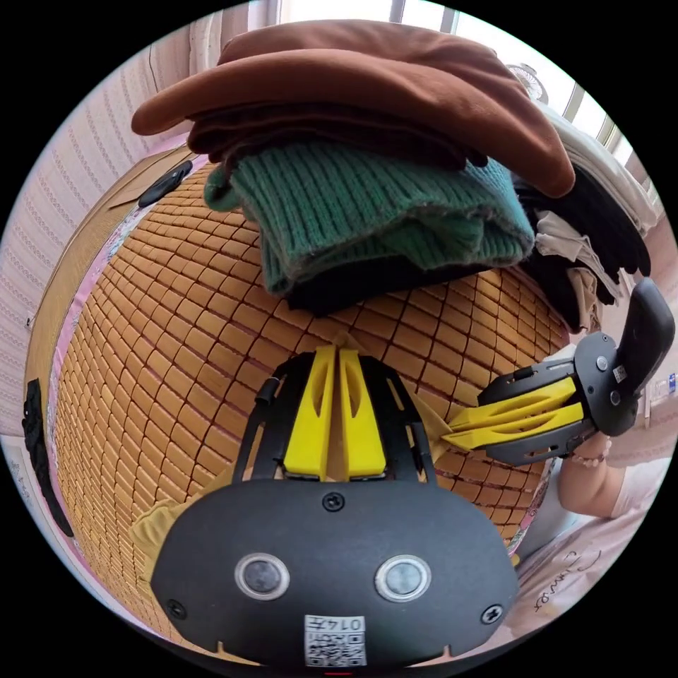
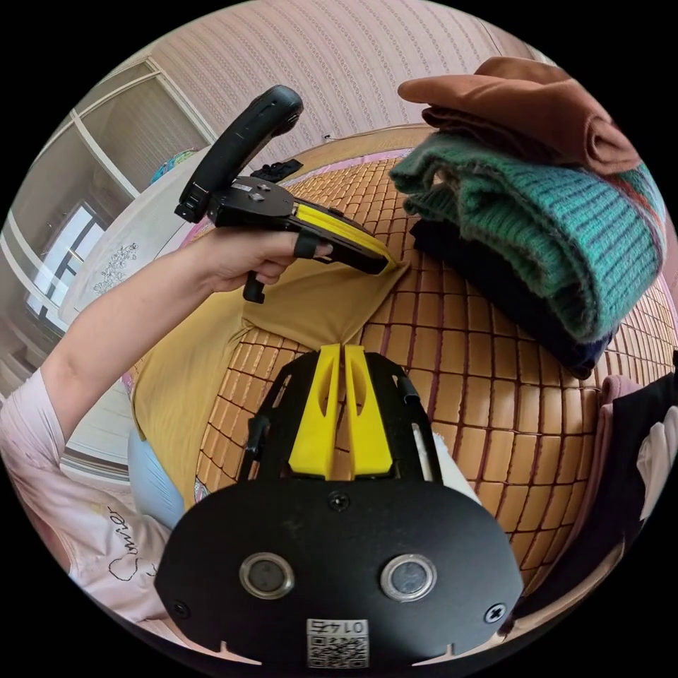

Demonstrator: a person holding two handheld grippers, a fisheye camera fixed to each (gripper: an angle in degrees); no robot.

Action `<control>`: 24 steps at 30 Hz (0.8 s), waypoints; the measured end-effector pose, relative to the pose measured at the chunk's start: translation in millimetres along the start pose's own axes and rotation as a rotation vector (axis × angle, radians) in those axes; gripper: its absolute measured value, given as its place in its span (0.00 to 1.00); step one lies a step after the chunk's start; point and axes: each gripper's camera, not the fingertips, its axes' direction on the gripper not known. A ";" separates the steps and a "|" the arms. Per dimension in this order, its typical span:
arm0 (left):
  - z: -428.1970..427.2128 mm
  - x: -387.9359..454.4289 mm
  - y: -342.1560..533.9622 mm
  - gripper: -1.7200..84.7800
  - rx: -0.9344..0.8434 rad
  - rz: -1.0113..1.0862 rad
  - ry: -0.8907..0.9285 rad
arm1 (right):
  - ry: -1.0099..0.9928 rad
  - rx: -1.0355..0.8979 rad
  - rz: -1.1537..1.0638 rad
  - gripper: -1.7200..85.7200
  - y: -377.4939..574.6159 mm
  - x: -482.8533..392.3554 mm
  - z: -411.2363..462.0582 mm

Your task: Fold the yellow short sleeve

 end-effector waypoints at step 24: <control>-125.1 4.0 85.4 0.11 0.161 -0.039 -0.031 | -0.006 -0.087 -0.004 0.02 33.7 23.9 -37.4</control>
